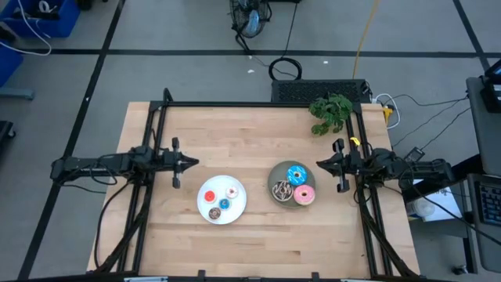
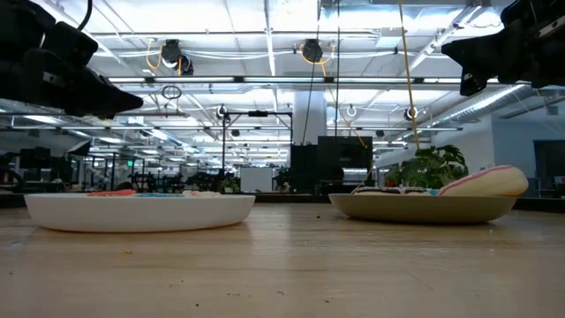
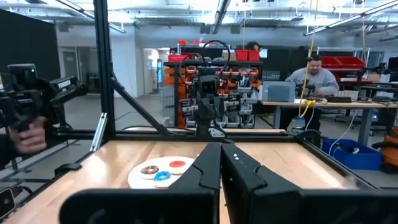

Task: Pick & Place donuts
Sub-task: Return to Home Position

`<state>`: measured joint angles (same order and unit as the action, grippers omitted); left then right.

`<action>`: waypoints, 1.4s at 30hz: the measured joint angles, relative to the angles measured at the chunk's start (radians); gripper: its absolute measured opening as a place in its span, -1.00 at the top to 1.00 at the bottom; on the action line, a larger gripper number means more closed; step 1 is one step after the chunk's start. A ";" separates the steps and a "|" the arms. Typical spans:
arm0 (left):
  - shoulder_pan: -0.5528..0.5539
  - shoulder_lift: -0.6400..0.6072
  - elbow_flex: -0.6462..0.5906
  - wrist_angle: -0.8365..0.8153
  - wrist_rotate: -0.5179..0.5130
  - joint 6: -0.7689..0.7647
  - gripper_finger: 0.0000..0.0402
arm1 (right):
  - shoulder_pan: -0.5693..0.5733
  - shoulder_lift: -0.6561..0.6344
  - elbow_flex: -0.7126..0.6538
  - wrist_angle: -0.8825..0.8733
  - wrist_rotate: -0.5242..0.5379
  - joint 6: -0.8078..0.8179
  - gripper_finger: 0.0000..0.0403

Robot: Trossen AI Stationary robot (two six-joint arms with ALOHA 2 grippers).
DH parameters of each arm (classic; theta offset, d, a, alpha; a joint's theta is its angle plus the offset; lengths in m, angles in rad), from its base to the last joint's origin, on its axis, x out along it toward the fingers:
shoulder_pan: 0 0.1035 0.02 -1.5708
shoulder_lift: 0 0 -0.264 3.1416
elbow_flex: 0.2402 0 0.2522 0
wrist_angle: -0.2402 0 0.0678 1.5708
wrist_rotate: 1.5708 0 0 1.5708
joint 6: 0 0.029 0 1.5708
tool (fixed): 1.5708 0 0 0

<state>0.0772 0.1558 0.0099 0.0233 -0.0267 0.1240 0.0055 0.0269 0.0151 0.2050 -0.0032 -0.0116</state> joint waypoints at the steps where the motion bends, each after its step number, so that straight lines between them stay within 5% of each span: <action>1: 0.000 0.000 0.000 0.005 0.000 -0.002 0.87 | 0.000 0.000 0.000 0.000 0.000 0.000 1.00; 42: 0.000 0.000 -0.001 0.047 -0.001 0.002 0.81 | 0.000 0.000 0.000 0.000 0.002 0.000 1.00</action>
<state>0.0772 0.1558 0.0093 0.0708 -0.0277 0.1261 0.0055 0.0269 0.0151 0.2054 -0.0017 -0.0116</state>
